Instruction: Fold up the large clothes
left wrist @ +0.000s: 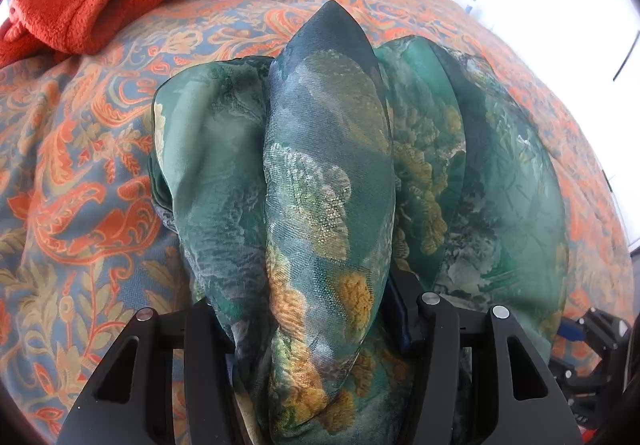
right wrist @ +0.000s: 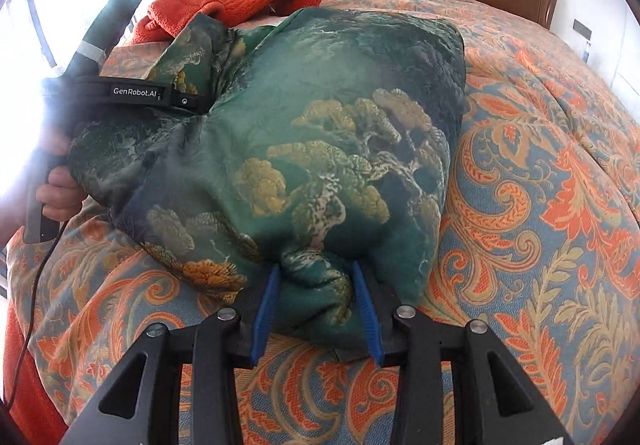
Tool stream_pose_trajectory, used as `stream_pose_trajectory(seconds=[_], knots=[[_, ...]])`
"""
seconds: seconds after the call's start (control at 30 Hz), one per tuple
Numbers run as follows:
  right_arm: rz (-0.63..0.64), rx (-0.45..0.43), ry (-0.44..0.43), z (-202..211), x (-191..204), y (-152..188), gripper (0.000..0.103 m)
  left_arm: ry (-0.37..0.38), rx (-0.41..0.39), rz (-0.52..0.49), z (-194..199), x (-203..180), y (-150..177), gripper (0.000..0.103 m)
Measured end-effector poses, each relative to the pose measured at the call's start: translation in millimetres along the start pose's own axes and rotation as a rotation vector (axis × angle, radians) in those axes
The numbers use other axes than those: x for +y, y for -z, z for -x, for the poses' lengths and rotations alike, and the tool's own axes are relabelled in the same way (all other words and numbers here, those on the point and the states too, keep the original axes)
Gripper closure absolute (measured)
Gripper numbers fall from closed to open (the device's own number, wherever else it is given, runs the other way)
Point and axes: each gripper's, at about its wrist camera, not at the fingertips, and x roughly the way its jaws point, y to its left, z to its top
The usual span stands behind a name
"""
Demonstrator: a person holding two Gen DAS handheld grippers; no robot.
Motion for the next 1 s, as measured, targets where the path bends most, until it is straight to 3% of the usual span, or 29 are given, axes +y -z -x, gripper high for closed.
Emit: stream_pose_trajectory(seconds=[0.33,0.43,0.5,0.57,0.7,0.77,0.9,1.0], knots=[[0.012,-0.017,0.025,1.0,5.0,3.1,0.065,0.005,0.001,0.003,0.7,0.5,0.0,0.047],[0.016,-0.017,0.052,9.2,11.5,1.8,0.064,0.064,-0.009,0.025,15.1,7.0,-2.6,0.040],[0.006,-0.021,0.078,27.5,18.8,-5.1,0.061,0.138,-0.037,0.072,36.4,22.4,-2.6,0.023],[-0.028,-0.070,0.060,52.6,23.6,-14.6,0.055,0.173,-0.063,0.117,51.9,38.3,-0.7,0.013],[-0.049,-0.164,0.031,72.4,37.9,-43.4,0.055,0.229,-0.075,0.162,62.3,62.8,7.6,0.013],[-0.039,-0.182,0.028,62.6,52.1,-66.0,0.055,0.242,-0.072,0.159,60.0,67.3,10.0,0.012],[-0.004,-0.226,0.001,29.8,87.5,-99.2,0.055,0.274,-0.111,0.171,52.3,83.8,11.2,0.000],[0.074,-0.223,0.039,-5.4,109.6,-106.6,0.054,0.377,-0.042,0.264,20.7,111.1,12.7,0.000]])
